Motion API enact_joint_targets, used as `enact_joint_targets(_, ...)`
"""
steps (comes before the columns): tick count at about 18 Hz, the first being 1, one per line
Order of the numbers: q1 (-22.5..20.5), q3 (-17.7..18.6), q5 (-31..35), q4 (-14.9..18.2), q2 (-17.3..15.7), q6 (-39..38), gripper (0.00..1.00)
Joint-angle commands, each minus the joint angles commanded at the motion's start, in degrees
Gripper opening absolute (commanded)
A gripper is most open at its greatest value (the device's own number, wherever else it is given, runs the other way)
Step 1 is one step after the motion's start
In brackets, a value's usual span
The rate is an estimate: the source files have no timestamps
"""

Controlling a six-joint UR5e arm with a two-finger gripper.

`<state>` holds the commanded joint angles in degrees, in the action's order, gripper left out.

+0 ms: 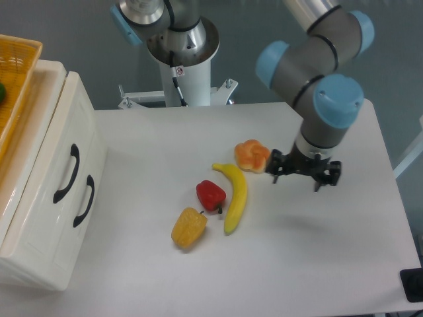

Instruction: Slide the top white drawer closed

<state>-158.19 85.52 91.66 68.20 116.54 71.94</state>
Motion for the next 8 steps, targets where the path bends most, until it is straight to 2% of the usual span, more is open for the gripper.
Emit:
enact_joint_targets(4, -1.8, -0.4, 0.3, -1.2, 2.1, 9.7, 1.00)
enact_joint_targets(8, -2.2, -0.4, 0.4, -3.0, 3.7, 12.5, 1.00)
